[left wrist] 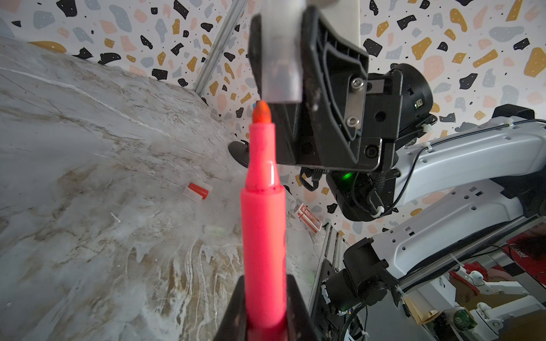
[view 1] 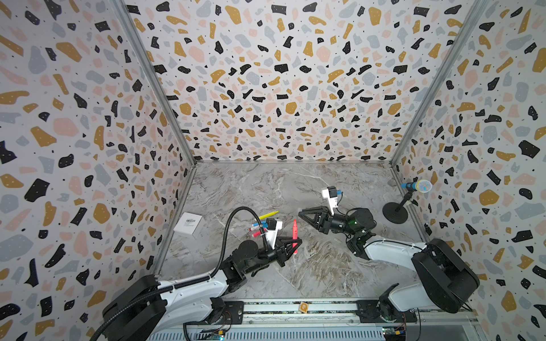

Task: Insert pens into pen caps
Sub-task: Put on the pen cap to the pen.

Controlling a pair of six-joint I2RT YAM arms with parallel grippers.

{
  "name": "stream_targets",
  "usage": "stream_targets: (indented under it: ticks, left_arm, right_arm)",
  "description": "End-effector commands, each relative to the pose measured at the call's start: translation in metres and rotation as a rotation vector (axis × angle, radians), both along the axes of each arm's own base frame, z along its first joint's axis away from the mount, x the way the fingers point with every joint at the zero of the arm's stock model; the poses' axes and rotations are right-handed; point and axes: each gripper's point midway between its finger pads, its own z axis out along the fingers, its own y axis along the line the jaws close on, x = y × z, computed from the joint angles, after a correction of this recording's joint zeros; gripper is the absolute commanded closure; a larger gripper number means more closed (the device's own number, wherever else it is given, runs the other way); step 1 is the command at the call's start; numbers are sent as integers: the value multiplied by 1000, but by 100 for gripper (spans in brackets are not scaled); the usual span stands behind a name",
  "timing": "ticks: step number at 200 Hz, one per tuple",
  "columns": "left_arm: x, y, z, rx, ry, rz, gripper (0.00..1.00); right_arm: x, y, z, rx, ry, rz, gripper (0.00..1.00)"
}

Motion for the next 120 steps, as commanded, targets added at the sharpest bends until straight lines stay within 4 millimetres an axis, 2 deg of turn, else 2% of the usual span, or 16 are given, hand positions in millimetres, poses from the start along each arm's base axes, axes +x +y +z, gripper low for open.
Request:
stream_targets:
  ticks: [1,120]
  left_arm:
    - [2,-3,30,-81,-60,7,100]
    - [0,-5,29,-75,-55,2,100]
  right_arm:
    - [-3,2,23,51,-58,12,95]
    - [-1,14,20,47,-44,16,96]
